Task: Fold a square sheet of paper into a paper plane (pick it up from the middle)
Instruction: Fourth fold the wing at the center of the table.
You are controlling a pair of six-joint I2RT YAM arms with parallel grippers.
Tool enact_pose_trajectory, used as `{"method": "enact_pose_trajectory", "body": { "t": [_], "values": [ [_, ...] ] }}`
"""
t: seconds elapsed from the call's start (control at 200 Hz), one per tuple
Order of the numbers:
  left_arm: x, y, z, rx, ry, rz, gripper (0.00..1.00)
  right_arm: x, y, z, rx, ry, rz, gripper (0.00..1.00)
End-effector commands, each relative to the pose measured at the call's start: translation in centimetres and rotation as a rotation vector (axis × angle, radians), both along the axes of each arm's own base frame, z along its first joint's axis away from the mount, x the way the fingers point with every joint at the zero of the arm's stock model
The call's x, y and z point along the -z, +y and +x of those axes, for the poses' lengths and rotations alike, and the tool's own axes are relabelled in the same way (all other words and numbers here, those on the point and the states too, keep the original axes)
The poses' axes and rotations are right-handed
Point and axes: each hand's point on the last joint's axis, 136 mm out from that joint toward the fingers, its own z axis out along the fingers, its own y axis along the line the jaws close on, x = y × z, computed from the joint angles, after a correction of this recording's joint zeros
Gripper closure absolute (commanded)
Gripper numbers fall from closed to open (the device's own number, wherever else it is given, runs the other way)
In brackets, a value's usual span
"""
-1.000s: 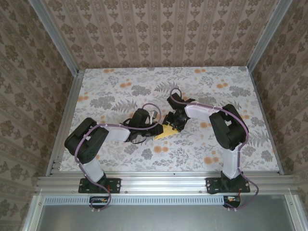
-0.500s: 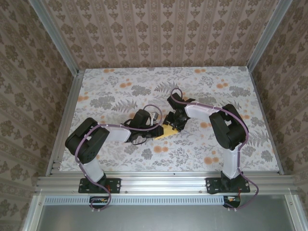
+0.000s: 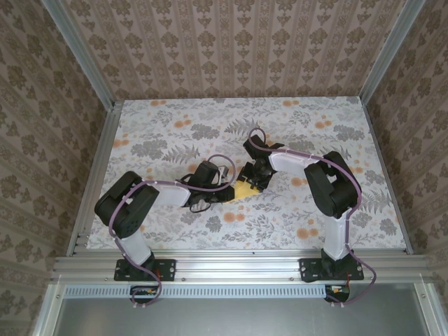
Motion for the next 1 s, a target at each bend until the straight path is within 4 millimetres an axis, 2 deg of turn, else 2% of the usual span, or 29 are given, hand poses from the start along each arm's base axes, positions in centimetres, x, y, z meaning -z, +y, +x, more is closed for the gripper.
{"method": "enact_pose_trajectory", "body": {
  "t": [0.0, 0.37, 0.49, 0.695, 0.845, 0.995],
  "values": [
    [-0.1, 0.4, 0.0, 0.003, -0.020, 0.042, 0.87, 13.4, -10.7, -10.6, 0.004, 0.384, -0.458, 0.44],
    [-0.3, 1.0, 0.1, -0.012, -0.030, 0.070, 0.87, 13.6, -10.8, -10.7, 0.002, 0.388, -0.459, 0.44],
    [-1.4, 1.2, 0.1, -0.013, -0.051, 0.061, 0.87, 13.7, -10.9, -10.8, 0.003, 0.391, -0.460, 0.44],
    [-3.9, -0.4, -0.7, 0.022, -0.073, -0.051, 0.85, 13.8, -10.9, -10.9, 0.001, 0.393, -0.462, 0.44],
    [-3.4, -1.1, -1.5, 0.041, -0.060, -0.046, 0.85, 13.8, -10.9, -10.9, 0.003, 0.396, -0.463, 0.44],
    [-2.0, -1.1, -1.9, 0.045, -0.031, -0.009, 0.86, 13.8, -10.9, -10.9, 0.005, 0.397, -0.465, 0.44]
  ]
}}
